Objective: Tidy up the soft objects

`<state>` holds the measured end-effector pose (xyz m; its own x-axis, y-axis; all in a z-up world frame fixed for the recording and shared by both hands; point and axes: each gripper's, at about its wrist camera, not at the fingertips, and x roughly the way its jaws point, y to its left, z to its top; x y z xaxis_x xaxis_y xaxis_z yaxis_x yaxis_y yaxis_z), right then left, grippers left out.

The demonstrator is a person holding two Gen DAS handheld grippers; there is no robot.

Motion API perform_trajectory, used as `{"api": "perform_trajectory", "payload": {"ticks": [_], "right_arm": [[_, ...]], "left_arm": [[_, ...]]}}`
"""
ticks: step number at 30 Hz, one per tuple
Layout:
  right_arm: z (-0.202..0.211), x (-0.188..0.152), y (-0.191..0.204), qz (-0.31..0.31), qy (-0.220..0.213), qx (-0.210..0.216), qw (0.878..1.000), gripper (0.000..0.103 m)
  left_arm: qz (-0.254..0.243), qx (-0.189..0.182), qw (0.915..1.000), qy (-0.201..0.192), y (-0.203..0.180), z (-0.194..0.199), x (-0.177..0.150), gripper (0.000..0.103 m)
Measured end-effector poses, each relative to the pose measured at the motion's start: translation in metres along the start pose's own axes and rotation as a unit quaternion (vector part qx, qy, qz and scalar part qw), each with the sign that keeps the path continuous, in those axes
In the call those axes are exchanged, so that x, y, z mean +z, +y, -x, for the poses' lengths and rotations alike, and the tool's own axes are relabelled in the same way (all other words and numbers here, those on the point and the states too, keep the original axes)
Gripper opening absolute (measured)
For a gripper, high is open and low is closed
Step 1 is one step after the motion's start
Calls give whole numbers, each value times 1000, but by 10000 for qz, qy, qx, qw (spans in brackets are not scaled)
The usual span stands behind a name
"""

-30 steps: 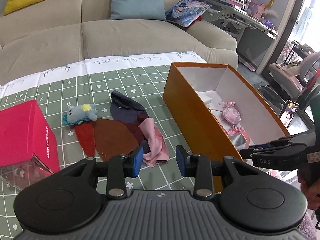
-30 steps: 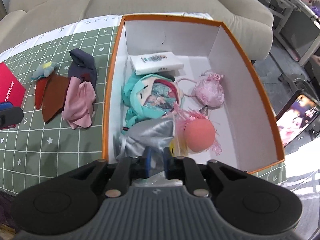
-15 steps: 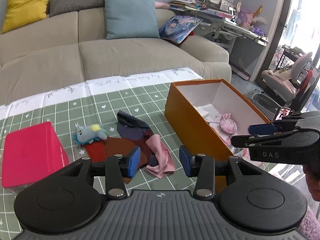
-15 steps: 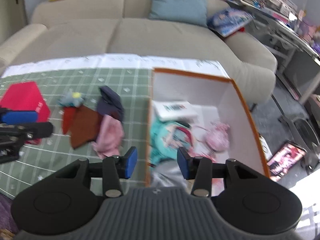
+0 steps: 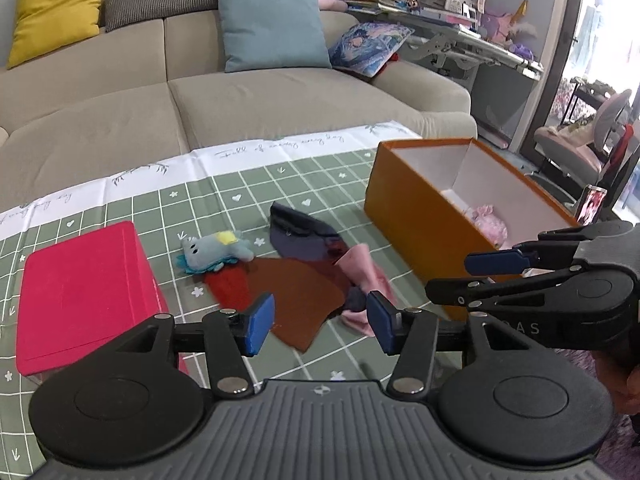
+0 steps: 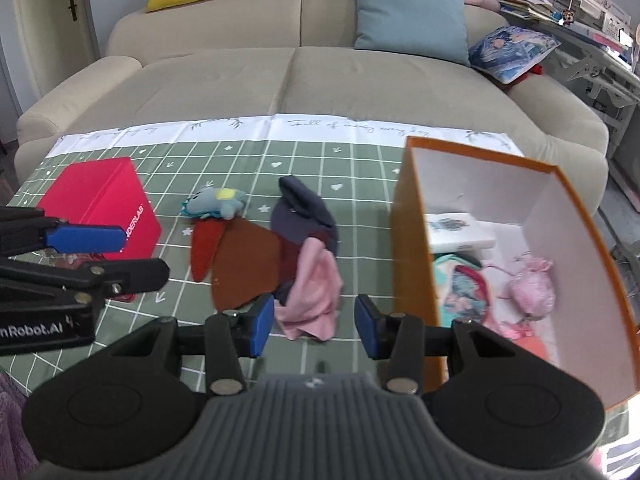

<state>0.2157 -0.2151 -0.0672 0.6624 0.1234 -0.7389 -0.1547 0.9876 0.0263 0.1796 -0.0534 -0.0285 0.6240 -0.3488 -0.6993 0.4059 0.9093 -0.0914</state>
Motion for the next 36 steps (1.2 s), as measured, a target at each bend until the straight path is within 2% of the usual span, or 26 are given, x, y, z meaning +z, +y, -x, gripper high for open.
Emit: {"api": "perform_trajectory", "payload": {"ticks": [7,13,17,21,23,26,29,31,32,34,36], "right_arm": [[-31,0,12,83,186,41,9998,45],[-60,6,17,140,235,-2,9996,45],[-81,18,13,-21,256,-78,9996,45],[-100,29,8,-173,274,-158,9994,45],[-107,29,6,-220,270,-183,9992,44],[-114,25,3,-372,289,-33,9989,44],[-119,21,1,-450,383,85,9982,42],[-120,19,-1,-531,412,96,9977,34],[-122,18,-3,-580,434,118,9973,33],[-123,17,-6,-668,455,130,9966,29],[-127,16,-9,-724,502,178,9960,25]], "left_arm": [[-405,200,9986,276,10,-26,-1,64],[-560,328,9957,659,29,-56,24,64],[-901,393,9900,1013,40,-81,46,67],[-1205,289,9808,1506,47,-109,63,70],[-1382,359,9759,1651,48,-122,70,75],[-2029,400,9623,1766,47,-136,81,80],[-2817,207,9379,2015,46,-149,89,80],[-3225,124,9186,2280,48,-159,90,80],[-3341,115,9121,2372,48,-164,90,80],[-3426,-9,9039,2560,52,-176,92,80],[-3338,-125,9009,2772,57,-189,92,79]]}}
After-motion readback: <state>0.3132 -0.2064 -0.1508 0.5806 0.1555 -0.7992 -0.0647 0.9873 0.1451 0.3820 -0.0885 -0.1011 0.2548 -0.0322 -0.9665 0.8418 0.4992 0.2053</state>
